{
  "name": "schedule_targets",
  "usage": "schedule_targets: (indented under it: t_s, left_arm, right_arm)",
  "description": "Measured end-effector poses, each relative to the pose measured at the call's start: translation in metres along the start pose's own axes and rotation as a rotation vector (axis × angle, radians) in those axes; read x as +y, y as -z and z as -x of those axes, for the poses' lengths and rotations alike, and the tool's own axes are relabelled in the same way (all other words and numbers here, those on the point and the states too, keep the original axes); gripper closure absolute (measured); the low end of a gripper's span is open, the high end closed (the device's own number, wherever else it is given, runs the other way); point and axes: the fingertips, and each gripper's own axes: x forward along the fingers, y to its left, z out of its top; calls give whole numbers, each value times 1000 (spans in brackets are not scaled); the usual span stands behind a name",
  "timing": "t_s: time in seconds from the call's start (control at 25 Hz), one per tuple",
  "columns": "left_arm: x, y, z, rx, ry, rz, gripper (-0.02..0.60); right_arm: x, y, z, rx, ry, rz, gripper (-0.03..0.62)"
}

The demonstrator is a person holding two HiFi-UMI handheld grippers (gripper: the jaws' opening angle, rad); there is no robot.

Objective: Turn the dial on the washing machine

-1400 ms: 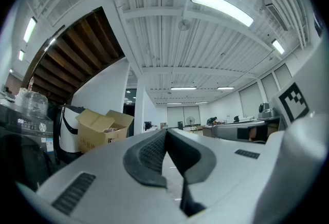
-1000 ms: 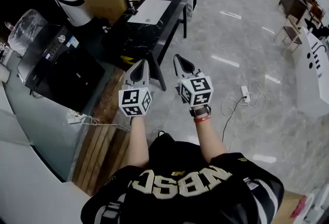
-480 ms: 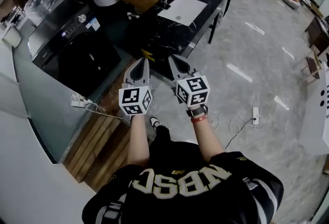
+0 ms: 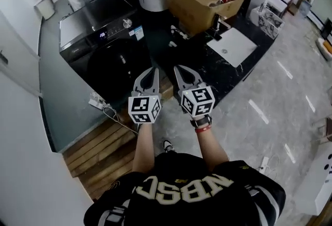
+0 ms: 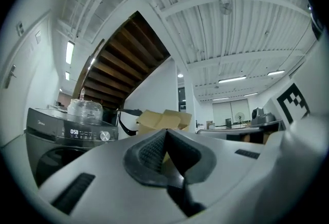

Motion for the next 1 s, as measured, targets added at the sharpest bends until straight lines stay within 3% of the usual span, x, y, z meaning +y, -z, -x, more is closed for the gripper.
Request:
schedule_targets:
  t_s: [0.32, 0.68, 1.0]
  left_arm:
    - [113, 4, -11, 10, -165, -5, 568]
    - [182, 19, -20, 41, -281, 17, 568]
    - [248, 19, -77, 21, -361, -6, 568]
  right_arm:
    - [46, 15, -112, 28, -165, -16, 586]
    - [64, 35, -187, 86, -259, -25, 586]
    - [58, 24, -294, 69, -367, 27, 586]
